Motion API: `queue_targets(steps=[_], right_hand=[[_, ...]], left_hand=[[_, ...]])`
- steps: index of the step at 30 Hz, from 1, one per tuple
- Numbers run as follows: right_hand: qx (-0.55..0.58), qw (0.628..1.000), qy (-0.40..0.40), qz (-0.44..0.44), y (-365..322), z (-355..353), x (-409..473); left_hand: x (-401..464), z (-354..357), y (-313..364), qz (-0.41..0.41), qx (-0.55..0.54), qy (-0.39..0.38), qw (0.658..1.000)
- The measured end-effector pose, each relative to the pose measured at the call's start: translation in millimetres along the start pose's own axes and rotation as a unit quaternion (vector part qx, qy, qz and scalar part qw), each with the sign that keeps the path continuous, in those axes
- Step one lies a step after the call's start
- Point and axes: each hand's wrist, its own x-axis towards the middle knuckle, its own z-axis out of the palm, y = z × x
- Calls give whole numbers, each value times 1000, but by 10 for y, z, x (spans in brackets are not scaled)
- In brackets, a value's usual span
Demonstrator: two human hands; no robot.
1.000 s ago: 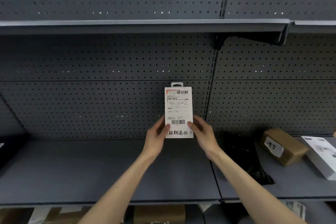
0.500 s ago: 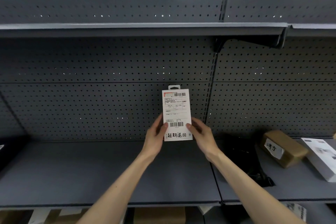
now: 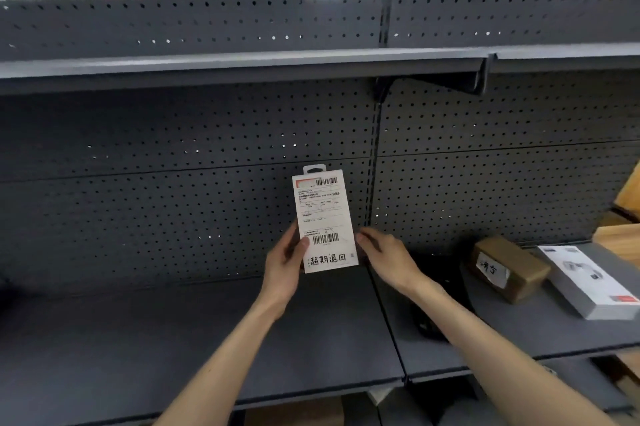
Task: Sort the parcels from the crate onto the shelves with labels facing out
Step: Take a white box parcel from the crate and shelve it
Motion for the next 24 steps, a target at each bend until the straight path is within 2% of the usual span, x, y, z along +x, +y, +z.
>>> queue_targets(steps=[4,9,18,24], right_hand=[[-195,980,41,31,384,-527,-128],[-348,932,83,57,870,-1383,-602],[-430,861,137,233,1538,-3042,-1762],[-446,817,186,314,1994,-4117,-2551]], left_hand=[[56,349,-56,-6,-8,-43,999],[35,1155,-84,-14,-36,-128,991],[-277,3063,160,-7,-58,-271,961],[-579,4444,375,24,-60,-355,933]])
